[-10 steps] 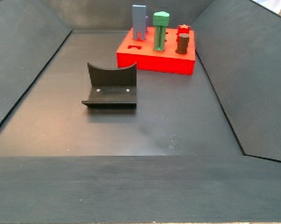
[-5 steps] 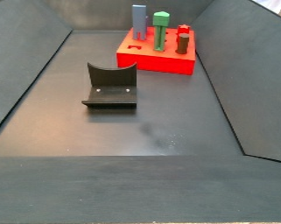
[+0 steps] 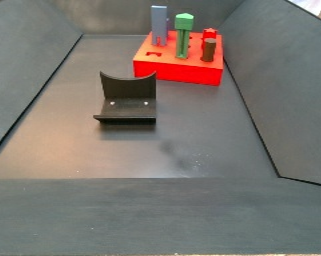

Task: Pick up the round object. Move up. Place the round object on the fixture. Regrasp the round object. Move to above the board. Insert the round object.
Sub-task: Insert the round object.

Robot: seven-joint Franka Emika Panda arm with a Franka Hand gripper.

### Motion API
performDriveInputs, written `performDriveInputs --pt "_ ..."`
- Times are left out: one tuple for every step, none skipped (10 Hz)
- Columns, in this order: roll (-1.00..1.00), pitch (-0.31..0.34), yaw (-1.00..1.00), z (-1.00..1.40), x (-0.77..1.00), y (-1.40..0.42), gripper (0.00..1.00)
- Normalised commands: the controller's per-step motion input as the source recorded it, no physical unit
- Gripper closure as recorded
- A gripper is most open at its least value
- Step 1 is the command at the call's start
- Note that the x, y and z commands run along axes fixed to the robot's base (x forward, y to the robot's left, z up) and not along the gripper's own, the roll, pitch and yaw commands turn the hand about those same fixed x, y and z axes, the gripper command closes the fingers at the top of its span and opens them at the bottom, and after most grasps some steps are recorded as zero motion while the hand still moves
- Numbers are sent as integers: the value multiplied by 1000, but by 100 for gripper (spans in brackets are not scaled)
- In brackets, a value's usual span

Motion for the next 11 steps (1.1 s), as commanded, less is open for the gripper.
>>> performDriveInputs --pt "0 0 0 -29 0 0 100" --pt "-63 -110 -60 -380 -26 0 100" --pt "-163 -113 -131 -623 -54 0 100" --pt "-217 -67 -154 -700 -34 0 100" --pt "-241 -39 -163 -651 -9 0 100" --pt "-254 -63 -149 -617 0 0 100" --pt "-247 -67 -154 -629 0 9 100" --pt "-251 -66 -146 -623 0 6 100" --pt "-249 -94 -137 -629 -29 6 100" --pt "-210 -124 -126 -637 -171 0 100" --pt "-227 -143 -120 -531 -203 0 100"
